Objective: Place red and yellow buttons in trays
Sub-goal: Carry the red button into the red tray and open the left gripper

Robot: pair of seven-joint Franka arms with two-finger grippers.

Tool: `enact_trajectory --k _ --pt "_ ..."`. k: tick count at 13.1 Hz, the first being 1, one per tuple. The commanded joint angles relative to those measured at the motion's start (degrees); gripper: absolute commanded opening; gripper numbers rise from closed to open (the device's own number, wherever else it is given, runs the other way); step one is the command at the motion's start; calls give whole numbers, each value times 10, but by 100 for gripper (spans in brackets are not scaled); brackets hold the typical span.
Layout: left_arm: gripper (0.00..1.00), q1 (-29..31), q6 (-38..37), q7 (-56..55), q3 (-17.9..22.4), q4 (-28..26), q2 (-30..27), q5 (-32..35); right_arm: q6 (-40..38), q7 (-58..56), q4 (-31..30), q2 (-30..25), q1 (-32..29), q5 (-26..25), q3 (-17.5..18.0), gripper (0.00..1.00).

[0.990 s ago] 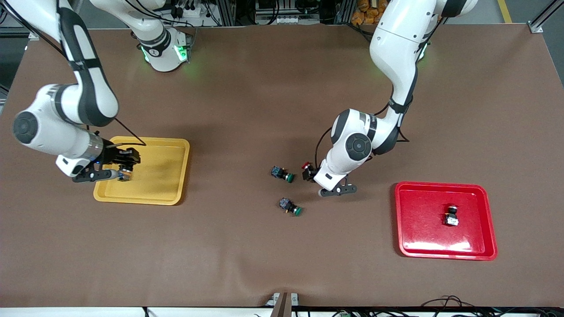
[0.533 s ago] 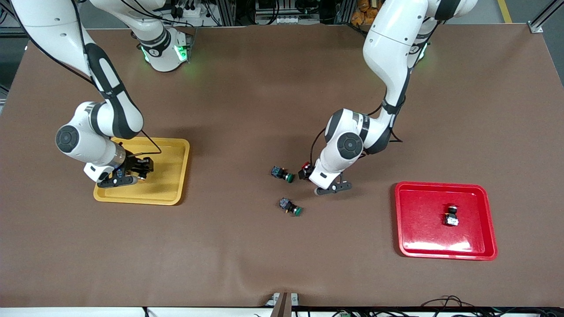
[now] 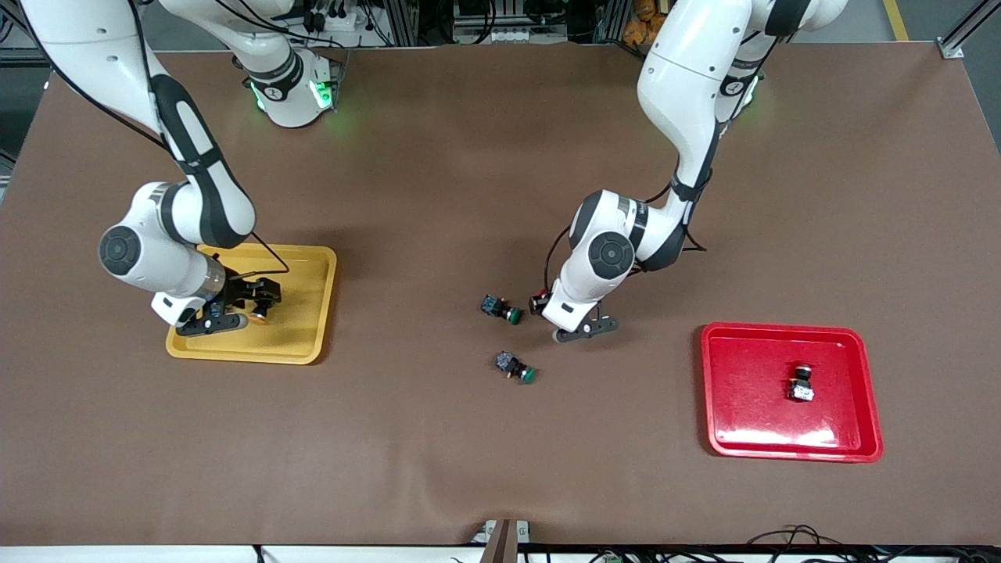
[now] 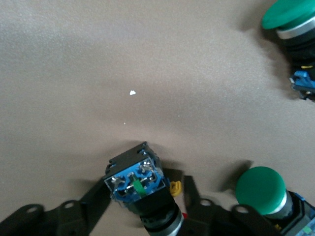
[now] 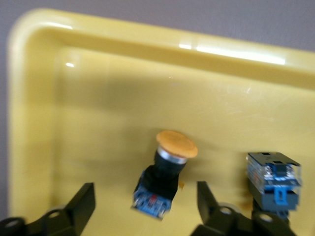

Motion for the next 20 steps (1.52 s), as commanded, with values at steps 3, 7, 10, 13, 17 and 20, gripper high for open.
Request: enact_trajectory --k 3,7,10,13,17,20 --pt "0 -8 -69 -5 30 20 -22 39 -284 3 219 -46 -7 0 -2 100" --pt "0 13 -236 -1 56 67 -99 104 -437 52 375 -46 -2 -46 -1 100" --pt "0 50 -302 59 50 73 -160 195 -463 61 405 -56 -5 -69 -2 100" --pt "0 105 -320 199 51 68 -199 224 -464 33 399 -66 -22 -69 -2 100" --pt "0 201 -309 421 50 68 -201 230 -462 33 401 -83 -22 -69 -1 100" --pt "0 241 -245 553 51 62 -174 231 -463 32 389 -98 -19 -69 1 100"
